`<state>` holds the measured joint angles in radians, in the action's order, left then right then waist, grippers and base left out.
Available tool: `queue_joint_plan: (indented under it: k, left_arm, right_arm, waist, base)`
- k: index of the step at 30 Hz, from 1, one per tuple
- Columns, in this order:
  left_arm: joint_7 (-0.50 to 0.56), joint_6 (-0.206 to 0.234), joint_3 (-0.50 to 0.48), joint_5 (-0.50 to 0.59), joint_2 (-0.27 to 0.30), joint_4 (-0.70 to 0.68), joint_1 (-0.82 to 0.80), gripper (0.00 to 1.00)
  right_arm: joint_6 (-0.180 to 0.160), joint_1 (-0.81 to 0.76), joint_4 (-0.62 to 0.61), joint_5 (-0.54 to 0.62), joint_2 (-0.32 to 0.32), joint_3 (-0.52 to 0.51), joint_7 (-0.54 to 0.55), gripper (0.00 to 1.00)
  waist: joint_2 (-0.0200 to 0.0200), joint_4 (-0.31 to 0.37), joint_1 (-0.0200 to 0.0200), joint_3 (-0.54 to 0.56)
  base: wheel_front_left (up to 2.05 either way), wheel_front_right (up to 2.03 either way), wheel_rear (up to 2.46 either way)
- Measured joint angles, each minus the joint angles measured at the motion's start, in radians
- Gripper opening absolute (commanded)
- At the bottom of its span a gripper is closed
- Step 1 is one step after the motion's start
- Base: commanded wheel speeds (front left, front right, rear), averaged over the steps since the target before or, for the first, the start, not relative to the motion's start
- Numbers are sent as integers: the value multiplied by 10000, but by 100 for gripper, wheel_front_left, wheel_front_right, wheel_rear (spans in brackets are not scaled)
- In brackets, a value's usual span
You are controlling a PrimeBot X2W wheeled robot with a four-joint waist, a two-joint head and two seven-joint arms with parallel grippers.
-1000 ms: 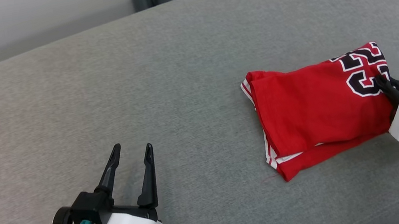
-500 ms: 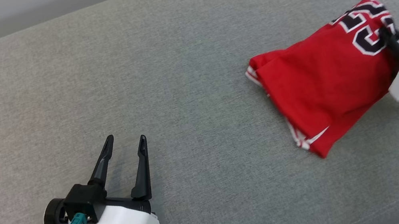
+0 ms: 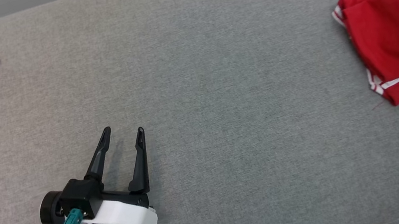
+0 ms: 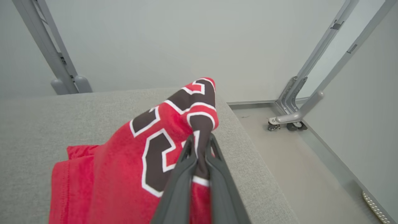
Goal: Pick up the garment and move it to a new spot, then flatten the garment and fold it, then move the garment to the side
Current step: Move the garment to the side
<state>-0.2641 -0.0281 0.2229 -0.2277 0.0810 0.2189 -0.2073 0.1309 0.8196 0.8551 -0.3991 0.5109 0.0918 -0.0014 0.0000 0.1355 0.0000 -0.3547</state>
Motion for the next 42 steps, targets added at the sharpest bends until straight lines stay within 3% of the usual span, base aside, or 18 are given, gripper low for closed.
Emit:
queue_joint_plan:
  k: [5,14,15,16,17,32,42]
  left_arm:
    - [0,25,-10,4,31,-92,-46,100]
    - [0,29,2,4,65,-165,-75,100]
    - [0,29,2,4,65,-165,-75,100]
    - [0,29,6,4,69,-165,-83,100]
    - [0,31,12,4,69,-165,-97,100]
    - [0,115,125,0,107,-48,-105,100]
    - [0,119,180,-115,90,253,-77,100]
  right_arm:
    - [0,427,702,640,625,-299,-245,0]
    - [0,858,1925,1603,696,-802,-1087,0]
    - [0,858,1925,1603,696,-802,-1087,38]
    - [0,920,2050,1733,694,-895,-1308,50]
    - [0,986,2178,1889,696,-988,-1492,100]
    - [0,1261,2840,2846,-267,-1181,-2545,100]
    - [0,638,1446,2477,-955,-510,-2604,100]
  waist:
    - [0,-283,1,-196]
    - [0,-549,0,-454]
    - [0,-549,0,-454]
    - [0,-564,1,-475]
    - [0,-576,0,-489]
    - [0,-481,0,-180]
    - [0,-412,0,454]
  base:
    - [0,0,0]
    - [0,0,0]
    - [0,0,0]
    - [0,0,0]
    - [0,0,0]
    - [0,0,0]
    - [0,0,0]
